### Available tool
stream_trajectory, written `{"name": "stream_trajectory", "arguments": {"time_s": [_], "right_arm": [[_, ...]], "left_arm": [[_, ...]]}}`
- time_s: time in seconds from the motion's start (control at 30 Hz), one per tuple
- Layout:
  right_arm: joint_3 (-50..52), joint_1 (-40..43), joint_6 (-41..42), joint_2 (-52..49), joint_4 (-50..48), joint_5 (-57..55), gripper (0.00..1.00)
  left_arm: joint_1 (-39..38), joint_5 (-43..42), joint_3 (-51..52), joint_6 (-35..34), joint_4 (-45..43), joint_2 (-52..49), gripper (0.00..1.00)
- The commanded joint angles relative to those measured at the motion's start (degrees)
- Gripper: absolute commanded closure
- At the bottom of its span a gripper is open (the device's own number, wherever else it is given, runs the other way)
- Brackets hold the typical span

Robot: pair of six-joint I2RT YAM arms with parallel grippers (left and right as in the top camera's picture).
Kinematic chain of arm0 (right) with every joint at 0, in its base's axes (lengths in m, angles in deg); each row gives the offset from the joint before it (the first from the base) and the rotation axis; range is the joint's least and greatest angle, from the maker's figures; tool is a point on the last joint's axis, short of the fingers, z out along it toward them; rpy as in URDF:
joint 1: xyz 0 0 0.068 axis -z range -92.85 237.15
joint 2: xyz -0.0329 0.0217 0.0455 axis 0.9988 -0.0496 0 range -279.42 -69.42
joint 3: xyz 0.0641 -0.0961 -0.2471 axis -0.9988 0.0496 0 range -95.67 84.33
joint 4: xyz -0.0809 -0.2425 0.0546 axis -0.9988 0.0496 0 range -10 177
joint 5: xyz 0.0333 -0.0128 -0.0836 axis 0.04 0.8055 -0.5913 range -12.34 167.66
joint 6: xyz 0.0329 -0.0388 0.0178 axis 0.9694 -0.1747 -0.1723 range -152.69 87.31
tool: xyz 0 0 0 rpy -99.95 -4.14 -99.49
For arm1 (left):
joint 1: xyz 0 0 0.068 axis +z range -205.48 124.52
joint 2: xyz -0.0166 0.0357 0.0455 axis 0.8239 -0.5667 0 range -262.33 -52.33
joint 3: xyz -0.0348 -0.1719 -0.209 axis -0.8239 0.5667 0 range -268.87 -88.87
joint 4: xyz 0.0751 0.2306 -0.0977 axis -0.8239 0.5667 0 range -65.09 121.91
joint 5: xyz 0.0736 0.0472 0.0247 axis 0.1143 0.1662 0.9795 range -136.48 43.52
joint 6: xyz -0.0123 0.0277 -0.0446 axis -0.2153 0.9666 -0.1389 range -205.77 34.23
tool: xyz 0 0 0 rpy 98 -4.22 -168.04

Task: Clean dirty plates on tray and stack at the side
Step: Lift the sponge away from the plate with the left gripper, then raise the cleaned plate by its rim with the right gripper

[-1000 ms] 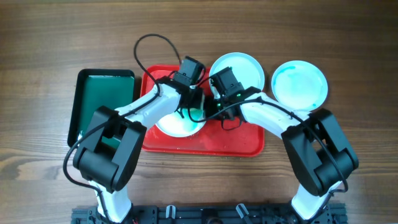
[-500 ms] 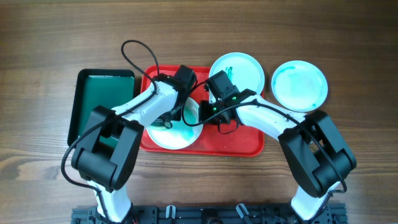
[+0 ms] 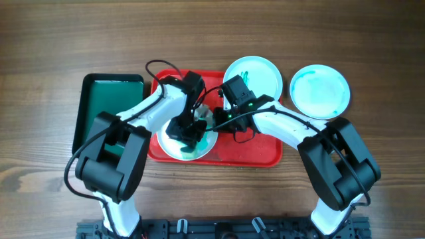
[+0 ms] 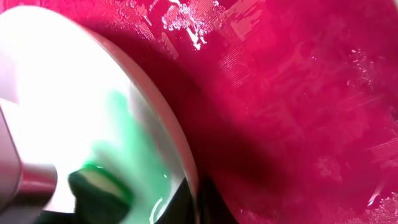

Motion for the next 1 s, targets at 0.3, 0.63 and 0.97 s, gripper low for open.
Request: {"name": "stream_trajectory", "arguments": {"time_s": [0.3,0.63,0.97], "right_arm": [[-0.2,1.86,-1.53,0.46,-0.07,6.69,0.96],[-0.2,2.01,-4.5,12.31,9.88,-7.26,0.96],[-0.2,-2.21,-6.03,24.61,20.79,-40.68,0.96]], "left_arm": [[9.68,-1.11,-17.27,-9.03,-4.24,-1.57,0.96],[14.78,-0.94,-18.01,-10.62,-5.25,-1.57,0.96],[14.8,0.55,-18.01,-11.04,-5.27,-1.57,0.96]]}}
